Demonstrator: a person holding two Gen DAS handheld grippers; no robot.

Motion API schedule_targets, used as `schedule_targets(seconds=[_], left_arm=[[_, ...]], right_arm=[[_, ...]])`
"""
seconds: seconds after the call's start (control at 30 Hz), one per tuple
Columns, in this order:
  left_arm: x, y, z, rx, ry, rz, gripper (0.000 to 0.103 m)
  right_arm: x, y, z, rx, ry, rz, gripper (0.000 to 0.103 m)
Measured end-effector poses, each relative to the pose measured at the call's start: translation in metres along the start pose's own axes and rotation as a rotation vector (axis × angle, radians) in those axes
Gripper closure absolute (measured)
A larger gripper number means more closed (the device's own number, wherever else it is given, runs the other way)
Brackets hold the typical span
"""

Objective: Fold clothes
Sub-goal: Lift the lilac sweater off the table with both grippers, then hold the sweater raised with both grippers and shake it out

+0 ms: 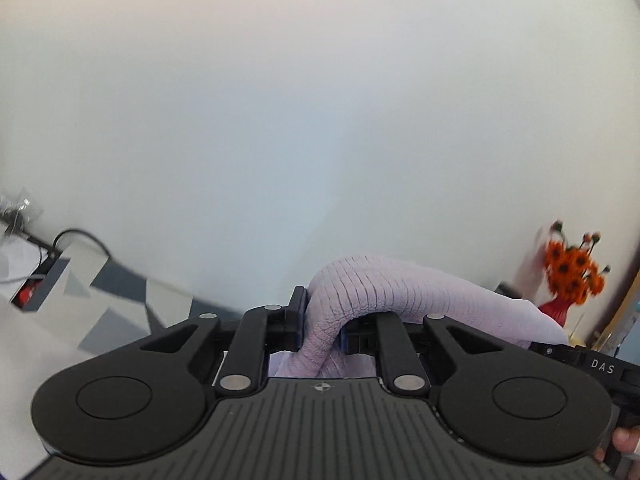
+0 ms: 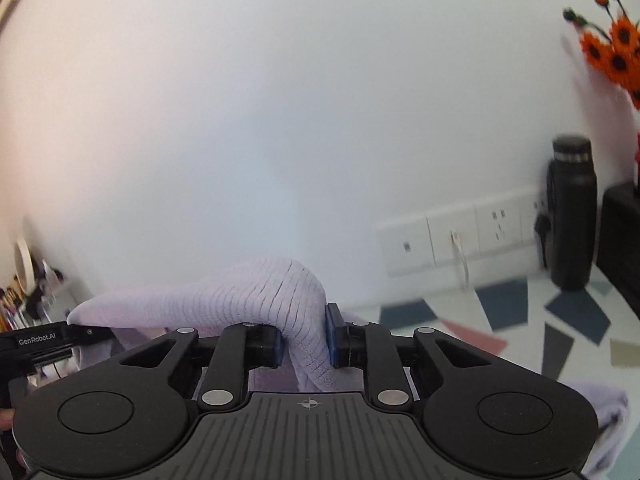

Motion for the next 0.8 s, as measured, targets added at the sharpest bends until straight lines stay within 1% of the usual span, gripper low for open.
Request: schedule_targets(seconds=[0.1,0.27,0.43,0.53,0.57,0.6,0.67,0.77,0.8], left_arm=[[0.032,-0.036,-0.017,0.101,0.064,0.053,0.088],[0.086,-0.089,-0.051,0.259,0.192,0.086,0.088],[0.136,-0.13,-0.107,0.424,0.317,0.096,0.088],[0.169,-0.139,-0.158,0.568,0.389,0.178,0.088],[0.177,-0.14,-0.169,0.595,0.402,0.202,0.088],[0.184,-0.141,-0.18,0.614,0.419,0.222,0.088],[0.199,-0.143,-0.201,0.652,0.452,0.265,0.088],[0.215,-0.137,-0.218,0.689,0.457,0.354,0.088],[0.216,-0.137,-0.218,0.687,0.451,0.359,0.088]], right_arm=[[-0.008,-0.048,-0.016,0.116,-0.02,-0.012,0.086],[-0.014,-0.116,-0.05,0.279,-0.04,-0.051,0.087],[-0.032,-0.171,-0.097,0.453,-0.054,-0.113,0.087],[-0.048,-0.193,-0.136,0.58,-0.058,-0.162,0.087],[-0.054,-0.199,-0.15,0.625,-0.059,-0.181,0.087],[-0.059,-0.205,-0.162,0.662,-0.061,-0.196,0.087],[-0.062,-0.213,-0.181,0.69,-0.086,-0.191,0.087],[-0.059,-0.222,-0.204,0.722,-0.092,-0.191,0.087],[-0.058,-0.223,-0.209,0.73,-0.089,-0.195,0.087]])
Point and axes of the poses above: each gripper's, at about its wrist camera, not at the fingertips, and z roughly the way its jaws point, x to its right, y to its underside, the point moved 6 cm from there along z, roughly the way its jaws point, and after that the axes turned 12 degrees about -z, right-handed, at the moved point
